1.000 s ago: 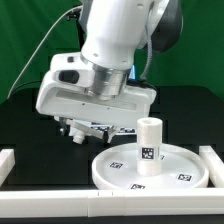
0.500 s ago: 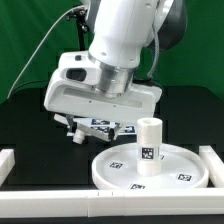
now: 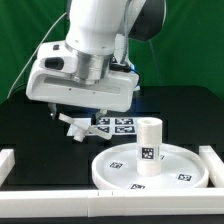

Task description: Assemble round table

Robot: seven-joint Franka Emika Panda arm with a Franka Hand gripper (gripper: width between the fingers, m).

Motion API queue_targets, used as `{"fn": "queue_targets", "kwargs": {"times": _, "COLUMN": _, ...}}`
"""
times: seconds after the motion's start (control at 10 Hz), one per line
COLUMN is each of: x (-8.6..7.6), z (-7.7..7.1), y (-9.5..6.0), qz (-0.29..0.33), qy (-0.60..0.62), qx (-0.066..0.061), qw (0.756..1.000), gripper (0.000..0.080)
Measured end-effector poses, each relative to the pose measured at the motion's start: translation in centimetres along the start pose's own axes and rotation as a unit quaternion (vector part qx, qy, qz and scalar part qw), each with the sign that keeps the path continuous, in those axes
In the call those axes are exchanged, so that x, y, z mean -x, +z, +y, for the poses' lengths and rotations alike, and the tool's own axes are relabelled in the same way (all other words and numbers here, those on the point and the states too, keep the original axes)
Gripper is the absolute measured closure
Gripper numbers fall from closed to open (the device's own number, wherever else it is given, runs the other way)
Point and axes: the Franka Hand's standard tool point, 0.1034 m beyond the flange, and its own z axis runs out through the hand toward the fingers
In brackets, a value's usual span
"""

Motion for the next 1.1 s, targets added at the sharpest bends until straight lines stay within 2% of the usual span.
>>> {"fn": "queue_targets", "kwargs": {"times": 0.1, "x": -0.1, "z": 0.5, "y": 0.4, "qz": -0.001, "qy": -0.007, "qx": 0.002, "qw": 1.0, "gripper": 0.015}}
{"fn": "queue_targets", "kwargs": {"times": 0.2, "x": -0.5, "z": 1.6, "y": 1.1, "qz": -0.004, "qy": -0.013, "qx": 0.008, "qw": 1.0, "gripper": 0.015}}
{"fn": "queue_targets", "kwargs": {"times": 0.3, "x": -1.5, "z": 2.7, "y": 1.7, "qz": -0.006, "qy": -0.013, "qx": 0.016, "qw": 1.0, "gripper": 0.015}}
{"fn": "queue_targets", "kwargs": {"times": 0.5, "x": -4.7, "z": 4.4, "y": 2.9, "qz": -0.005, "qy": -0.012, "qx": 0.03, "qw": 0.999, "gripper": 0.015}}
{"fn": "queue_targets", "kwargs": {"times": 0.6, "x": -4.9, "z": 4.2, "y": 3.1, "qz": -0.009, "qy": -0.005, "qx": 0.03, "qw": 1.0, "gripper": 0.015}}
{"fn": "queue_targets", "kwargs": {"times": 0.8, "x": -5.6, "z": 2.7, "y": 1.6, "qz": -0.007, "qy": 0.006, "qx": 0.03, "qw": 1.0, "gripper": 0.015}}
{"fn": "queue_targets", "kwargs": {"times": 0.9, "x": -5.8, "z": 2.7, "y": 0.7, "qz": -0.015, "qy": 0.008, "qx": 0.028, "qw": 0.999, "gripper": 0.015}}
{"fn": "queue_targets", "kwargs": {"times": 1.1, "x": -4.9, "z": 2.1, "y": 0.0, "qz": -0.035, "qy": 0.035, "qx": 0.013, "qw": 0.999, "gripper": 0.015}}
